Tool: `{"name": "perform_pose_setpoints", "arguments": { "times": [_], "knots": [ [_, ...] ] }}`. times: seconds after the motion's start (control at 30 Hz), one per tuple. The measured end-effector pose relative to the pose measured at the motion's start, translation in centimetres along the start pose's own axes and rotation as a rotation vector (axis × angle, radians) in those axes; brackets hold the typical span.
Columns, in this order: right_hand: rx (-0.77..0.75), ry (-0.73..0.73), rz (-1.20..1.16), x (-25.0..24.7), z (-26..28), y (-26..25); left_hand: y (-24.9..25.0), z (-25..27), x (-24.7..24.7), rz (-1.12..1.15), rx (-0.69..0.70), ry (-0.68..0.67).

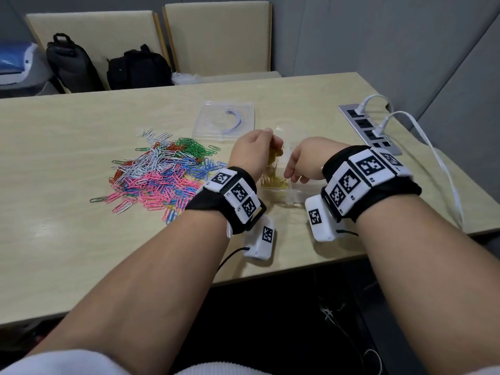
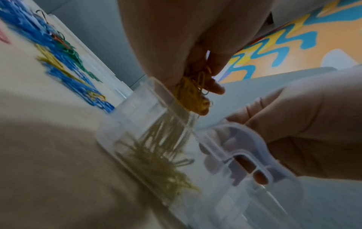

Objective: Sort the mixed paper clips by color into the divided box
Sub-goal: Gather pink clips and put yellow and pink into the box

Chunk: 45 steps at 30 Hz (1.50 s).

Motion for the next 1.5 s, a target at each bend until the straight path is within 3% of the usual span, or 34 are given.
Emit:
{"name": "perform_pose_setpoints", "arguments": {
  "times": [0.3,0.47,0.6,0.77,0.87,0.97,1.07,1.13,1.2,1.3,1.5],
  "knots": [
    [0.038,-0.027,0.042,0.0,-0.4,-0.4,0.5,0.2,-0.6,-0.244,0.056,-0.110],
    [0.050,0.037,0.168,0.2,-0.8,-0.7,0.3,0.3,-1.3,-0.244,0.078,-0.186],
    [0.103,0.067,0.339,0.3,-1.1,-1.4,0.7,0.5,-2.9,-0.158,0.060,-0.138],
    [0.209,0.083,0.521,0.1,-1.5,-2.4,1.8,0.7,-7.3,-0.078,0.006,0.013],
    [0.238,0.137,0.387,0.2,-1.2,-3.6,1.8,0.8,-9.9,-0.108,-0.058,0.068],
    [0.081,0.289,0.313,0.6,-0.8,-5.6,1.5,1.1,-12.1,-0.157,-0.137,0.108],
    [-0.104,0.144,0.336,2.5,-1.5,-7.5,1.2,1.5,-13.6,-0.167,-0.190,0.135],
    [-0.117,0.054,0.374,3.5,-1.3,-8.3,1.1,1.7,-14.4,-0.195,-0.210,0.142],
    [-0.110,0.078,0.491,3.9,-1.2,-8.8,0.8,1.8,-14.9,-0.267,-0.215,0.129],
    [-0.105,0.145,0.491,4.3,-2.6,-9.3,0.8,1.8,-14.9,-0.472,-0.203,0.038],
    [-0.269,0.206,0.446,6.5,-5.3,-11.0,2.1,1.6,-13.0,-0.820,-0.164,-0.146]
  ]
}}
Point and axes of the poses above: each hand's wrist, its own z-axis away from the middle knuckle, its own x-axis out of the palm, y = z × x, the point moved 1 cm from there along -z, towards the middle knuckle, and after that the axes turned 6 degrees about x, right-handed, at the moved point
